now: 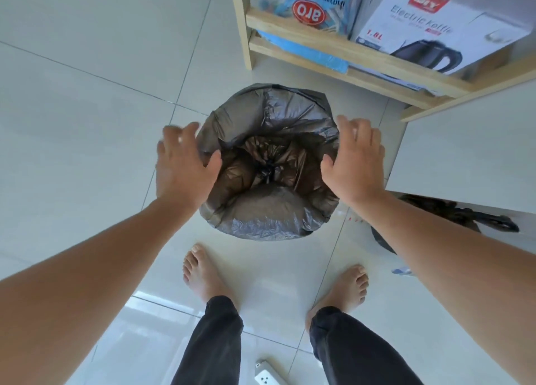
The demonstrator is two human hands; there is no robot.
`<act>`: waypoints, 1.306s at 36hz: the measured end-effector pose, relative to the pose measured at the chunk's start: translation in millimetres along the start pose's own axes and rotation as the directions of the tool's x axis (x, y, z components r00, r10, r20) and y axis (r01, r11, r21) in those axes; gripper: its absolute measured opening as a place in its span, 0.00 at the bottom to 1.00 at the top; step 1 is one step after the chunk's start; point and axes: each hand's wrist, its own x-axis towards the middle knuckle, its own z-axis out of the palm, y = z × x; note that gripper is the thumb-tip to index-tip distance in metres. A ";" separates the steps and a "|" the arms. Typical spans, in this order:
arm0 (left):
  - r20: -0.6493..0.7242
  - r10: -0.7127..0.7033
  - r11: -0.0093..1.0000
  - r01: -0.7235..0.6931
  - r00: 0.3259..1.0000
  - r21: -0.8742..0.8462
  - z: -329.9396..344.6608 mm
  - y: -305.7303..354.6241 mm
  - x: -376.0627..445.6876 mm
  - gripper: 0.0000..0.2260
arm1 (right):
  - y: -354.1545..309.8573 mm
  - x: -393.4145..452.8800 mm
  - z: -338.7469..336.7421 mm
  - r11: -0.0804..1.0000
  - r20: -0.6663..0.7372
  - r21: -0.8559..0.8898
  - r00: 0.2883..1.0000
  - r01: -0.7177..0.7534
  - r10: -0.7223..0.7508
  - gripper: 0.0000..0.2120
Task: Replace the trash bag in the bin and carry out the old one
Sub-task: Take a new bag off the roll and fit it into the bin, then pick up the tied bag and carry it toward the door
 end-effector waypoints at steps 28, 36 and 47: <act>0.412 -0.067 0.965 0.164 0.909 -0.205 59.7 190.7 40.9 0.17 | 181.9 31.6 -48.8 0.629 0.410 0.303 0.694 -0.715 0.592 0.11; 0.290 -0.071 0.993 0.094 0.955 -0.068 34.5 204.4 28.2 0.20 | 176.7 -6.8 -71.7 0.719 0.341 0.301 0.775 -0.626 0.532 0.11; 0.378 0.501 0.866 -0.450 0.779 -0.220 16.5 248.8 -39.2 0.16 | 184.1 -110.9 -90.3 0.772 0.267 0.383 0.860 -0.508 0.435 0.18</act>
